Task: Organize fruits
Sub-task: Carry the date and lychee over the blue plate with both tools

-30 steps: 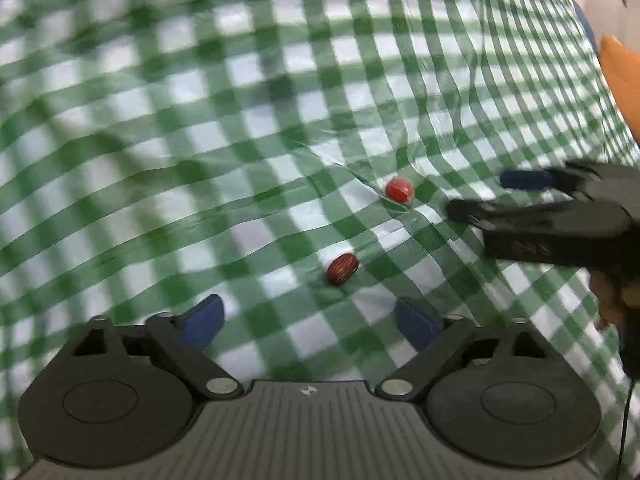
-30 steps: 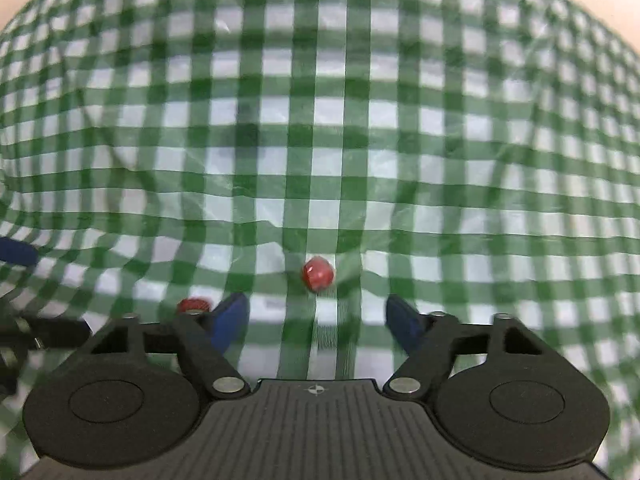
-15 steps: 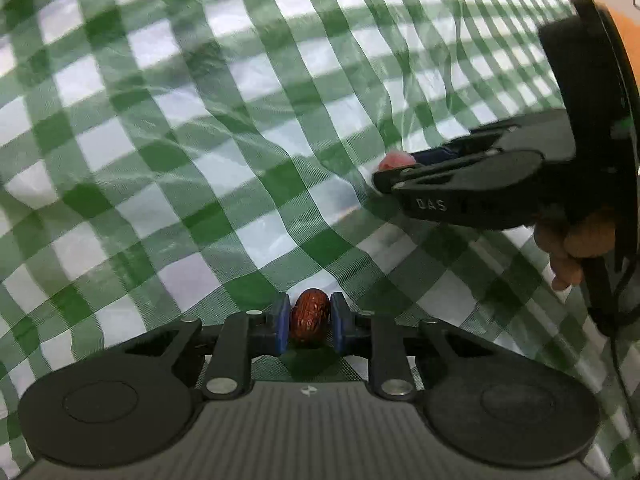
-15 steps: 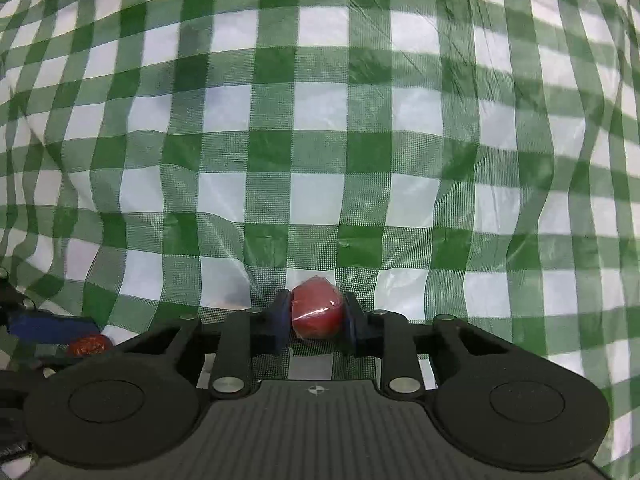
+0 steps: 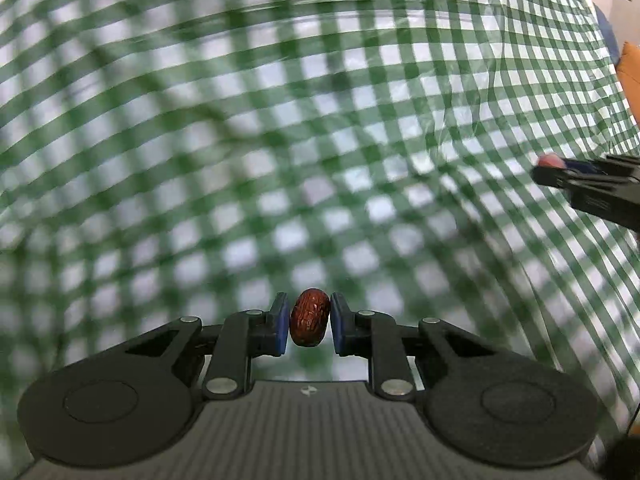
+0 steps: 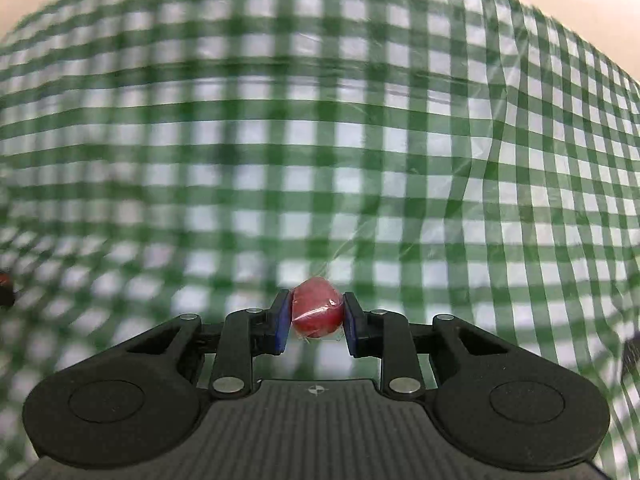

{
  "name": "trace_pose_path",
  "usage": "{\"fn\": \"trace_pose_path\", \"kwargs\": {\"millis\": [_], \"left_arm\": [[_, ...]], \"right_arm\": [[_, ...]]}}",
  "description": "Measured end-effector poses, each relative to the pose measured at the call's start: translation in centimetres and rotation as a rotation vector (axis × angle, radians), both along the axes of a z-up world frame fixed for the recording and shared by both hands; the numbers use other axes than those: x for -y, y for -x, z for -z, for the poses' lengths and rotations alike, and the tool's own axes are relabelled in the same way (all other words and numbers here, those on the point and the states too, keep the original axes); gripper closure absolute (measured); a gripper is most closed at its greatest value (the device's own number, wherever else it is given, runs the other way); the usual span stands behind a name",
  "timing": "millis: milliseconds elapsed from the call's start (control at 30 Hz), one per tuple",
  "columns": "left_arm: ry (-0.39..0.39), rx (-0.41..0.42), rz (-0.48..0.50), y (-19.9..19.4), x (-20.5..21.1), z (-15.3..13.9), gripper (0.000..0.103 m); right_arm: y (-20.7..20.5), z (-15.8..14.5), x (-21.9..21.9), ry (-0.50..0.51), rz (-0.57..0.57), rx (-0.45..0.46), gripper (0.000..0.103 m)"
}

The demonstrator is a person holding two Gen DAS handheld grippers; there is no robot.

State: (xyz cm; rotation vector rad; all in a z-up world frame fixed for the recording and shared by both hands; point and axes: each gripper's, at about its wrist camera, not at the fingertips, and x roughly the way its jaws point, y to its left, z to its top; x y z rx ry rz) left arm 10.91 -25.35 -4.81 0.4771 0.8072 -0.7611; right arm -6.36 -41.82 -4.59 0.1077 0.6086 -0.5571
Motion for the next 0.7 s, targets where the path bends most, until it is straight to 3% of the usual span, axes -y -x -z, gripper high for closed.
{"fn": "trace_pose_path", "kwargs": {"millis": [367, 533, 700], "left_arm": [[0.029, -0.067, -0.167, 9.3, -18.8, -5.7, 0.080], [0.032, -0.079, -0.244, 12.2, -25.3, -6.6, 0.080], [0.046, -0.058, -0.296, 14.6, -29.9, -7.0, 0.080]], "right_arm": [[5.7, -6.0, -20.1, -0.141, -0.191, 0.034, 0.075], [6.0, -6.9, -28.1, -0.219, -0.314, 0.001, 0.075], [8.3, -7.0, -34.4, -0.213, -0.403, -0.030, 0.075]]}}
